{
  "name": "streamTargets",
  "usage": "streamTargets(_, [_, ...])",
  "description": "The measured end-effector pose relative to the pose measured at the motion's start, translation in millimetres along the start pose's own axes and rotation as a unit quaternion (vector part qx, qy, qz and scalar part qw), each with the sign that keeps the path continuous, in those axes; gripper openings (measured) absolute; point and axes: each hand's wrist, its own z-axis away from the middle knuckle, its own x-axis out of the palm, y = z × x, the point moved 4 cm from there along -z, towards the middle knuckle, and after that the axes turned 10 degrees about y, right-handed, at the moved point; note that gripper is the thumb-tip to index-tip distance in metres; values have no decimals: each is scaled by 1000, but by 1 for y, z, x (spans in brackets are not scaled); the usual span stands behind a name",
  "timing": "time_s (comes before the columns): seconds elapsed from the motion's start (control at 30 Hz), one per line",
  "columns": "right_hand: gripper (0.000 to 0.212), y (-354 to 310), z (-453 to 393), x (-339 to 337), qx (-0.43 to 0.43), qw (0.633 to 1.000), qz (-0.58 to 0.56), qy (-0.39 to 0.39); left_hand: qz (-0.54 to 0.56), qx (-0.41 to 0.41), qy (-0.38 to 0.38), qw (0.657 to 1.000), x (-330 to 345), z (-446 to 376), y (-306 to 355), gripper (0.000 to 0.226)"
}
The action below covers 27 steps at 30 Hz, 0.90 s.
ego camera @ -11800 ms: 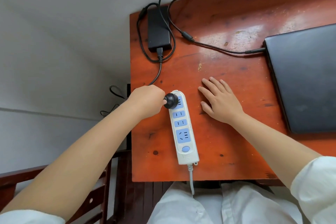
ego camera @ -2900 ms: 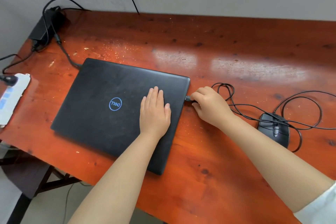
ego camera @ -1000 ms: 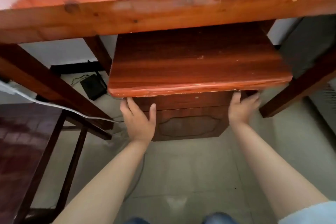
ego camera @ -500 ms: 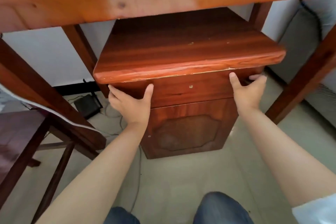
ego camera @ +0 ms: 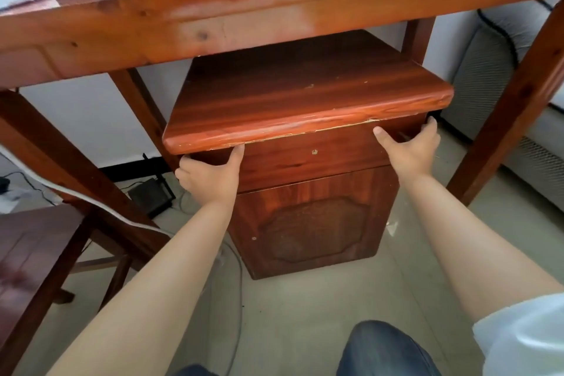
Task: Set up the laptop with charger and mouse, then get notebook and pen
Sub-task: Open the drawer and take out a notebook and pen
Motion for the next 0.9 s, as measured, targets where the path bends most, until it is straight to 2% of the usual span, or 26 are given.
streamTargets(0.13, [79,-4,0,2,82,995,-49,-29,-12,23,-20,999,-5,4,-1,94])
streamTargets(0.33, [56,1,1,-10,84,996,-14,12,10,15,-25,1000,-11,3,-4,86])
streamTargets(0.43, [56,0,8,-21,75,995,-6,59,42,6,-11,999,-20,9,-6,69])
streamTargets(0.5, [61,-3,13,-28,98,991,-3,96,63,-9,27,998,-26,16,0,60])
streamTargets(0.6, [71,-9,24,-42,130,981,48,138,49,-89,83,991,-37,29,7,67])
streamTargets(0.7, [74,-3,31,-59,158,976,40,146,28,-112,81,990,-53,42,-1,67])
streamTargets(0.83, [60,15,45,-77,174,973,3,150,27,-89,53,994,-71,60,-20,55])
streamTargets(0.9, [57,24,53,-77,205,965,-33,158,38,-110,48,992,-74,70,-29,56])
